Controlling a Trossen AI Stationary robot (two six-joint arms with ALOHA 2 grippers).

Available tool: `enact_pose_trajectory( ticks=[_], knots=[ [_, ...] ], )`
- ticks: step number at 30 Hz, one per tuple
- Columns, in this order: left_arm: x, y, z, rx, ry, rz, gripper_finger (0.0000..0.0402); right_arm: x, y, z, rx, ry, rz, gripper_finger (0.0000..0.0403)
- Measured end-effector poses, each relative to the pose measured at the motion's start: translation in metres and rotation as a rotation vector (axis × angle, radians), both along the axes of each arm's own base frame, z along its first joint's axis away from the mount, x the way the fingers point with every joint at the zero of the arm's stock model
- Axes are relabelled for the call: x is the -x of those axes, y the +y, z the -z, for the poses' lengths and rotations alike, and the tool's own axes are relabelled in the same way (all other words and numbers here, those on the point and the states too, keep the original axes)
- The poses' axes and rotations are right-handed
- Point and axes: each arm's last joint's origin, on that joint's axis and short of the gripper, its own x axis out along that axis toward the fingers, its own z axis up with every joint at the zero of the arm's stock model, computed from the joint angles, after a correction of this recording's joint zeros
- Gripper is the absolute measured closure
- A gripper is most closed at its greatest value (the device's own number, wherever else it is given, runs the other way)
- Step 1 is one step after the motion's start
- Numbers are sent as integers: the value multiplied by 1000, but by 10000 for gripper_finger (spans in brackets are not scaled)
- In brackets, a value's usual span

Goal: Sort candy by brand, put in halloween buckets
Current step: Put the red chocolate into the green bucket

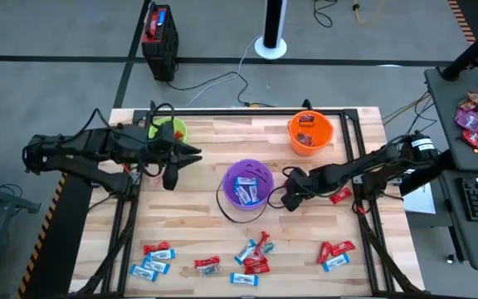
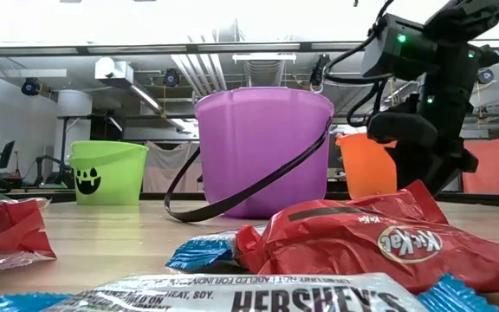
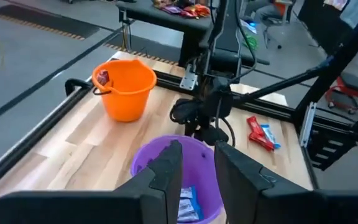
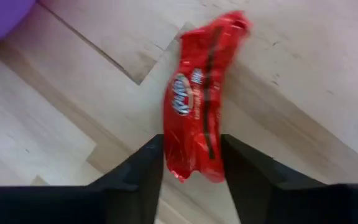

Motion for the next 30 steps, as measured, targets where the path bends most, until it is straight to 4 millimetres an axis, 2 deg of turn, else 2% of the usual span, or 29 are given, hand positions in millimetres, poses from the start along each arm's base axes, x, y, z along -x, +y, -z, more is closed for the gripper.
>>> enact_pose_trajectory(
  ticks=[6, 9, 11, 15, 21, 25, 30],
  knots=[
    [-6, -1, 2, -47, 21, 17, 324, -3, 1, -5, -10, -11, -32, 360],
    [-9, -1, 5, -44, 35, 16, 321, -7, 3, -24, -69, -38, -59, 372],
    [-12, -1, 7, -26, 41, 12, 312, -9, 6, -46, -97, -73, -74, 372],
    [-21, -2, 11, -10, 54, 9, 279, -7, 12, -104, -89, -137, -81, 370],
    [-47, -5, 18, -2, 30, 8, 201, -15, 17, -197, 150, -436, -205, 370],
    [-71, -7, 22, -21, -21, 23, 162, -37, 21, -238, 370, -595, -353, 370],
    [-92, -6, 26, -39, -45, 22, 148, -68, 28, -264, 576, -626, -578, 370]
  ],
)
